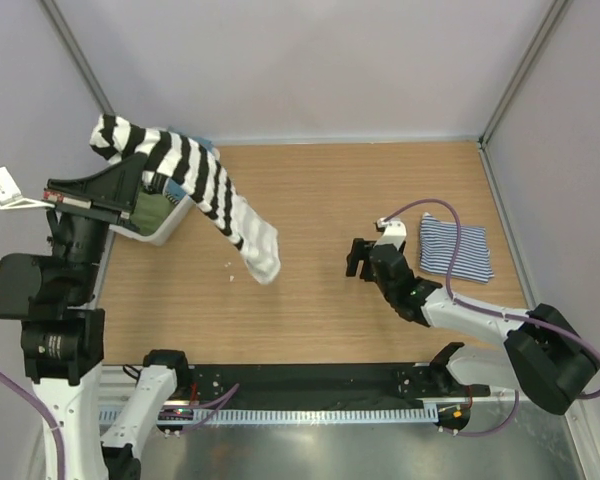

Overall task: Fold and stack the tank tops
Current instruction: Move the tank top to the center of the board

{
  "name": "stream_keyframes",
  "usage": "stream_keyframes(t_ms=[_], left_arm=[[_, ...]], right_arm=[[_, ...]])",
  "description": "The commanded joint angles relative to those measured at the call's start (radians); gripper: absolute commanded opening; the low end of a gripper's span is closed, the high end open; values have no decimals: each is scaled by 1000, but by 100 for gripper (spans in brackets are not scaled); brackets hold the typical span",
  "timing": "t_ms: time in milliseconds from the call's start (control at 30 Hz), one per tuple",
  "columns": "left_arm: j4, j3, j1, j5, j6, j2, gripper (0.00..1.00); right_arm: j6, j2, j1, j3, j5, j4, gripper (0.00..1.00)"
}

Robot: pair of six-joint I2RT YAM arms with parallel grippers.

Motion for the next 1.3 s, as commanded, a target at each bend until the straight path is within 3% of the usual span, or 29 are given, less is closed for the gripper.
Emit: stream_keyframes(t_ms=[0,167,333,400,533,700,833,933,1000,1067,1100,1167,1267], left_arm=[[-32,-79,-4,215,-99,19,0],[-25,-240,-42,229,-76,16,0],[-28,-335,-262,71,26,36,0],[-29,-332,-337,11,76,95,0],[-3,-328,-411,-21,88,220,0],[8,-191,-603,-120,157,358,0],[-90,5,-603,-229,217,425,7],[-208,126,-542,-214,250,534,10],[-238,111,-488,-182,252,572,18],[-210,-19,-465,-214,254,591,38],[-184,-68,-462,-239,248,590,64],[-178,-198,-461,-318,231,585,92],[-182,-300,-462,-377,251,564,98]], right_arm=[[-2,-55,7,-22,78,75,81],[-6,-70,7,-27,92,72,80],[-17,-64,5,-24,92,78,80],[-34,-59,7,-24,34,92,75],[-54,-53,7,-30,-43,127,70],[-57,-75,8,-39,-23,127,61],[-61,-96,8,-54,-35,142,56],[-64,-105,7,-57,-51,150,54],[-66,-107,7,-59,-65,152,54],[-64,-108,7,-59,-72,152,53],[-64,-108,8,-60,-74,153,53],[-66,-108,8,-62,-77,153,54],[-64,-110,7,-62,-82,153,54]])
